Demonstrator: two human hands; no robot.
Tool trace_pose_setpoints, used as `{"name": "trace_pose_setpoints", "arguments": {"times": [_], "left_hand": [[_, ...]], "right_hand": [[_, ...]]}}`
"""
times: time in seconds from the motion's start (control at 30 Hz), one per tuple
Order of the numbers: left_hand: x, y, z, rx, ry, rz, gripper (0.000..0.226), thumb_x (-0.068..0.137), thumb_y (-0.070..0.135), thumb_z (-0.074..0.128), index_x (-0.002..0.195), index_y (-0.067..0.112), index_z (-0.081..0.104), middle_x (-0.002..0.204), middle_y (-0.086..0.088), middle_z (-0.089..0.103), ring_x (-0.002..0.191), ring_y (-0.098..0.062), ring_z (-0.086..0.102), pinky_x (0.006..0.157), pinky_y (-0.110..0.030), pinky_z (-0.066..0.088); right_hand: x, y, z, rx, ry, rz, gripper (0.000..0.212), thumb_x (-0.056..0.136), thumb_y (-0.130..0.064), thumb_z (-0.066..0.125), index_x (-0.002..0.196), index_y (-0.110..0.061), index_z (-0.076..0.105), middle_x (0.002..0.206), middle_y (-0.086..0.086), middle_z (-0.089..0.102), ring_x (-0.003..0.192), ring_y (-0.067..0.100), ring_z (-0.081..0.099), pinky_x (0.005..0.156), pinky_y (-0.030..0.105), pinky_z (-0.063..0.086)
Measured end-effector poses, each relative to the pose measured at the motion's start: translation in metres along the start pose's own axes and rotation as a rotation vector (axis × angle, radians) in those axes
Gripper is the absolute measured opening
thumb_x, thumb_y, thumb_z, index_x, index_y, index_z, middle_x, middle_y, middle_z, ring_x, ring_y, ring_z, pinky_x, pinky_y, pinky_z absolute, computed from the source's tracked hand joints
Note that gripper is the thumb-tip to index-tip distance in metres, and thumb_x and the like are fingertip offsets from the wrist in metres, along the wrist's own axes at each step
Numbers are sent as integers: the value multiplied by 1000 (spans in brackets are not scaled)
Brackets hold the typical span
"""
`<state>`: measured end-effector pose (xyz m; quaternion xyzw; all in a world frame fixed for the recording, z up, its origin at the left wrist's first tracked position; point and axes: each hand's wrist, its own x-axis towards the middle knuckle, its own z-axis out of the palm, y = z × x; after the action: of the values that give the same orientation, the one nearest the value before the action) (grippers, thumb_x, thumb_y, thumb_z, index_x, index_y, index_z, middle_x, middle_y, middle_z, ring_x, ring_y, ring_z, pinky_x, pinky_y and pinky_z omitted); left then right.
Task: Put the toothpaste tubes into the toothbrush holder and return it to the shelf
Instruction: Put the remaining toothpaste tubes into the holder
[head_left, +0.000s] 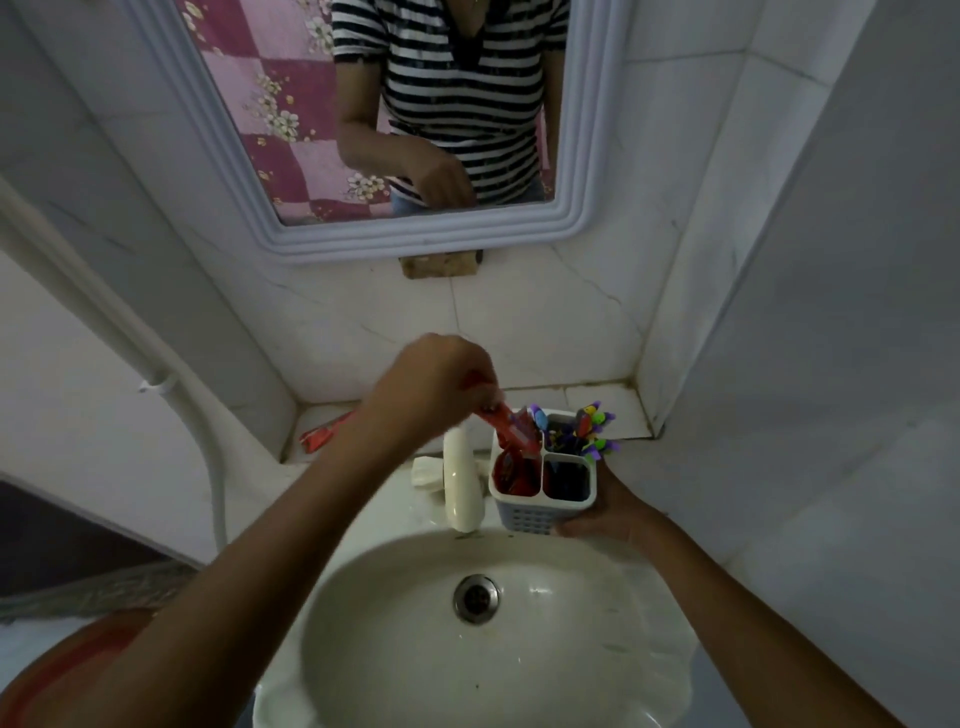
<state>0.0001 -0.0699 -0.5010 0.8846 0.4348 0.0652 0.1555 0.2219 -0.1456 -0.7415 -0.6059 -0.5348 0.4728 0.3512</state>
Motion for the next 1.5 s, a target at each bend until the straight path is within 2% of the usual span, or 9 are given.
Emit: {"name": "trace_pose_setpoints", "arguments": {"times": [0.33, 0.5, 0.63, 0.73, 0.8, 0.9, 1.07, 1.27, 1.5], "left_hand": [[31, -8, 59, 122, -91, 13, 37, 80, 54, 66, 102, 25, 70, 95, 8, 70, 87, -10, 63, 68, -26, 48], [36, -104, 39, -46, 112, -256, 27, 86, 45, 63, 98, 22, 71, 101, 3, 71, 94, -17, 65, 74, -29, 50], [26, -192, 72, 68, -71, -496, 42, 92, 51, 51, 113, 17, 67, 121, -10, 66, 110, -29, 61, 91, -32, 49], [18, -236, 104, 172, -185, -520, 39, 96, 35, 40, 132, 46, 46, 136, -2, 56, 118, -27, 57, 98, -37, 49], [12, -250, 117, 292, -158, -535, 50, 90, 26, 44, 136, 45, 40, 122, 1, 62, 107, -24, 61, 87, -35, 53], [5, -236, 120, 291, -81, -538, 48, 95, 38, 40, 144, 38, 37, 95, -9, 64, 84, -28, 65, 72, -36, 56], [12, -211, 103, -218, -49, -748, 39, 80, 42, 67, 95, 7, 74, 86, -12, 72, 70, -24, 67, 67, -31, 58], [23, -122, 24, -658, 59, -306, 27, 84, 21, 71, 110, 19, 67, 94, 7, 64, 80, -8, 61, 63, -21, 49], [26, 1, 3, -14, -218, 242, 23, 82, 26, 72, 104, 25, 75, 93, 14, 65, 86, -1, 58, 79, -21, 47]], "right_hand": [[7, 12, -3, -34, -13, 9, 99, 50, 5, 91, 132, -6, 38, 123, -4, 56, 112, -10, 55, 88, 8, 49], [8, 18, -1, -32, -7, 32, 108, 44, -20, 94, 136, -8, 39, 133, 7, 57, 123, 9, 55, 90, 11, 50], [8, 21, -1, -8, 7, 52, 117, 37, -42, 96, 135, -10, 41, 131, 4, 59, 122, 9, 56, 90, 10, 50], [8, 25, -1, -11, 13, 52, 121, 33, -53, 94, 134, -10, 42, 130, 3, 59, 122, 11, 55, 97, 25, 50], [8, 25, -1, -29, 11, 60, 119, 33, -49, 95, 133, -11, 43, 129, 4, 59, 121, 10, 56, 100, 33, 49], [6, 22, -1, -25, 8, 72, 120, 31, -47, 95, 133, -11, 43, 127, -3, 59, 114, -7, 55, 90, 10, 50], [4, 15, 2, -43, 15, 82, 107, 38, -30, 91, 131, -9, 44, 124, 0, 59, 112, -10, 55, 83, 4, 49], [1, 6, 3, -43, 34, 64, 108, 40, -29, 91, 134, -9, 41, 131, 7, 57, 123, 14, 54, 97, 25, 50], [-3, -1, 5, -38, 28, 20, 104, 47, -4, 91, 135, -4, 36, 130, 11, 56, 114, -4, 57, 91, 13, 51]]}}
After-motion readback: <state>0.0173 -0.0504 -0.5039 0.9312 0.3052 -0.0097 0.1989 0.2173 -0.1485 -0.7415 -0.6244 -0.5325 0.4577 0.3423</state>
